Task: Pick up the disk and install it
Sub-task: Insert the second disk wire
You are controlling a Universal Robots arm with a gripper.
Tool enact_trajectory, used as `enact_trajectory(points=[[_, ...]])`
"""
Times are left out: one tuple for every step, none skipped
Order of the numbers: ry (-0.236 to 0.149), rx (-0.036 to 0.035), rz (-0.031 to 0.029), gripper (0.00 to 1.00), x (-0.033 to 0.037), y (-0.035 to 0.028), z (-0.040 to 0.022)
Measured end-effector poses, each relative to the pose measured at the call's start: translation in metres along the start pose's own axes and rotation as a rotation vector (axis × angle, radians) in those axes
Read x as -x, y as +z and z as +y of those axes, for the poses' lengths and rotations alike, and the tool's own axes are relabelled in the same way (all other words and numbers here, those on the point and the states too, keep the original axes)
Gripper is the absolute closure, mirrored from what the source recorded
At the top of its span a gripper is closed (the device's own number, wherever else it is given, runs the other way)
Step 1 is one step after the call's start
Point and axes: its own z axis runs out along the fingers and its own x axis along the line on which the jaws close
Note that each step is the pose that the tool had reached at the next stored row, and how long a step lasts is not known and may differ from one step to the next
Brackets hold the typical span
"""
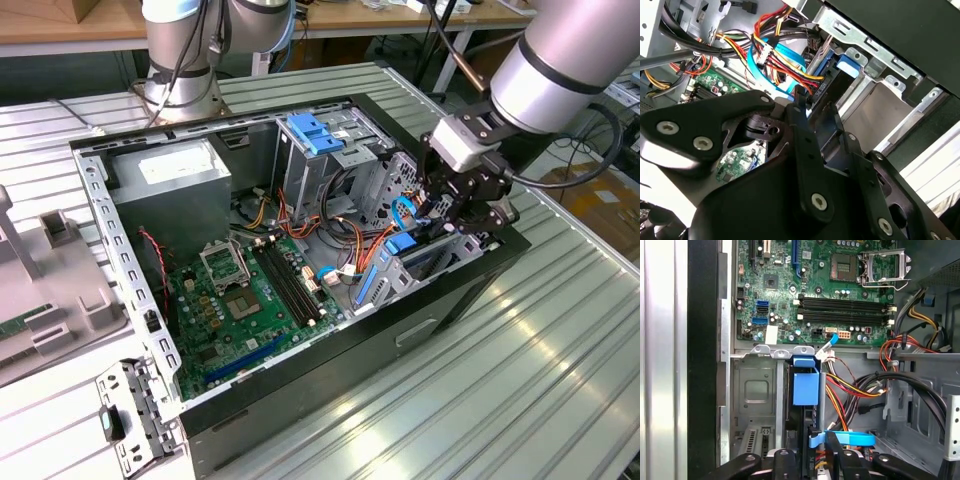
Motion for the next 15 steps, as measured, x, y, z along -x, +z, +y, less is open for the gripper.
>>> enact_trajectory(points=[[0.000,0.0000,-0.0002,0.64,0.0003,-0.0027,-0.0001],[0.000,-0.0001,-0.0003,0.64,0.0006,-0.0050,-0.0002],[0.000,0.0000,-0.0004,0.64,0.0010,-0.0078,-0.0002],[0.000,0.0000,-0.0004,0.64,0.0012,-0.0097,-0.0003],[0.000,0.0000,-0.0004,0.64,0.0015,-0.0121,-0.0004],[0.000,0.0000,-0.0005,0.64,0.0016,-0.0127,-0.0004],[0.000,0.0000,-0.0007,0.64,0.0016,-0.0129,-0.0004],[0.000,-0.0001,-0.0009,0.64,0.0016,-0.0129,-0.0004],[0.000,0.0000,-0.0011,0.64,0.0017,-0.0130,-0.0004],[0.000,0.0000,-0.0017,0.65,0.0017,-0.0132,-0.0004],[0.000,-0.0001,-0.0049,0.65,0.0017,-0.0130,-0.0004],[0.000,-0.0002,-0.0106,0.85,0.0016,-0.0120,-0.0004],[0.000,-0.0001,-0.0138,0.89,0.0015,-0.0112,-0.0004],[0.001,0.0001,-0.0166,0.89,0.0013,-0.0103,-0.0003],[0.001,0.0003,-0.0190,0.89,0.0012,-0.0090,-0.0003]])
